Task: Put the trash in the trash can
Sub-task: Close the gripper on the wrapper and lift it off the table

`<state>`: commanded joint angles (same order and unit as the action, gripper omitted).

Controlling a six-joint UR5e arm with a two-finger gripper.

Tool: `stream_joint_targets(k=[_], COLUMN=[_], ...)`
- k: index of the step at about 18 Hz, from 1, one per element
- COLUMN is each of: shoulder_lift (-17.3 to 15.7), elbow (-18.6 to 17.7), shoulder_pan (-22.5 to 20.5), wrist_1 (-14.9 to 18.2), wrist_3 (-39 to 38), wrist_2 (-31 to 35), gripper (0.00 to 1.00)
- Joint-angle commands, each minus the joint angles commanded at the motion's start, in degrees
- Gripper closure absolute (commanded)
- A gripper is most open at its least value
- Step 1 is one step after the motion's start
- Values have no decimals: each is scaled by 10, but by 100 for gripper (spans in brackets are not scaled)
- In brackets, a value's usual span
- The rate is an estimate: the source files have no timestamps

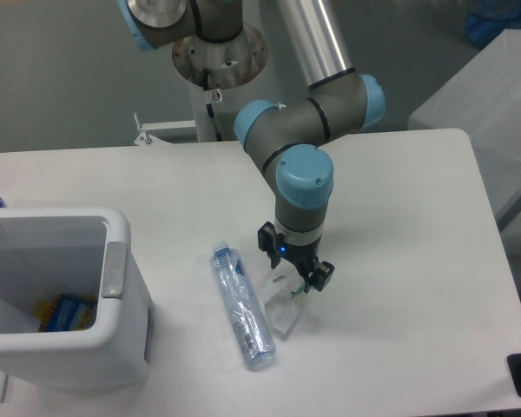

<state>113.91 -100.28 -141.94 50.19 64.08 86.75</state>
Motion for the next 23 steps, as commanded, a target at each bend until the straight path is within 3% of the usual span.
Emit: stream_joint_targets(k=[3, 14, 18, 23], shoulder_lift=[0, -20, -50, -63], elbow=[1, 32, 38, 86], shoulder_pan=[-4, -31, -47, -46], wrist_1=[0, 5, 8, 9], wrist_3=[-2, -11, -52, -151], wrist_2=[0, -18, -60, -107], gripper=[100, 100, 100, 100])
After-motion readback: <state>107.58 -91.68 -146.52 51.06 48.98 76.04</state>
